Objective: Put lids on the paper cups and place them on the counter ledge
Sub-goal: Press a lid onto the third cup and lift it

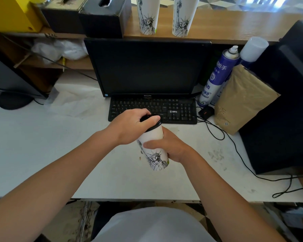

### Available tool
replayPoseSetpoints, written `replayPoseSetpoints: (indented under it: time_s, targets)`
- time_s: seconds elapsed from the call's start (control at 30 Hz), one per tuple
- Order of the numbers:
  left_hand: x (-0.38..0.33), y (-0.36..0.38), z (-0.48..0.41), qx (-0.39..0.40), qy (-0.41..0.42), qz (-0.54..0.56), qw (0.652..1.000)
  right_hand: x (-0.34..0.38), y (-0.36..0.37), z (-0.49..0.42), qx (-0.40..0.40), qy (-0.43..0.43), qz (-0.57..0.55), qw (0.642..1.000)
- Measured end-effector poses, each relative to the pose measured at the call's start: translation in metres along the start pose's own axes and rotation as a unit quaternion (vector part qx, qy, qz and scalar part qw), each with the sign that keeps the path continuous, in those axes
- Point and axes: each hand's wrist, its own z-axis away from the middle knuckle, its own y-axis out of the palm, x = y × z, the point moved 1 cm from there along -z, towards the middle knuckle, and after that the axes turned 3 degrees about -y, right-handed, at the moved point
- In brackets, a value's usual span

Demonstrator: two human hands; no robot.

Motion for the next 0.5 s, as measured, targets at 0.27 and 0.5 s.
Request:
replayPoseSetpoints:
  time_s: [0.27,0.5]
  targets:
    - [0.013,0.011,0.002,0.055,-0.119,0.224,0.966,0.006,-0.014,-0.003,-0.035,-0.013,-0.145,0.989]
    - [0.017,0.039,0.008,0.104,-0.114,0.313,0.937,0.011,-0.023,-0.016,-0.112,-0.032,-0.177,0.977]
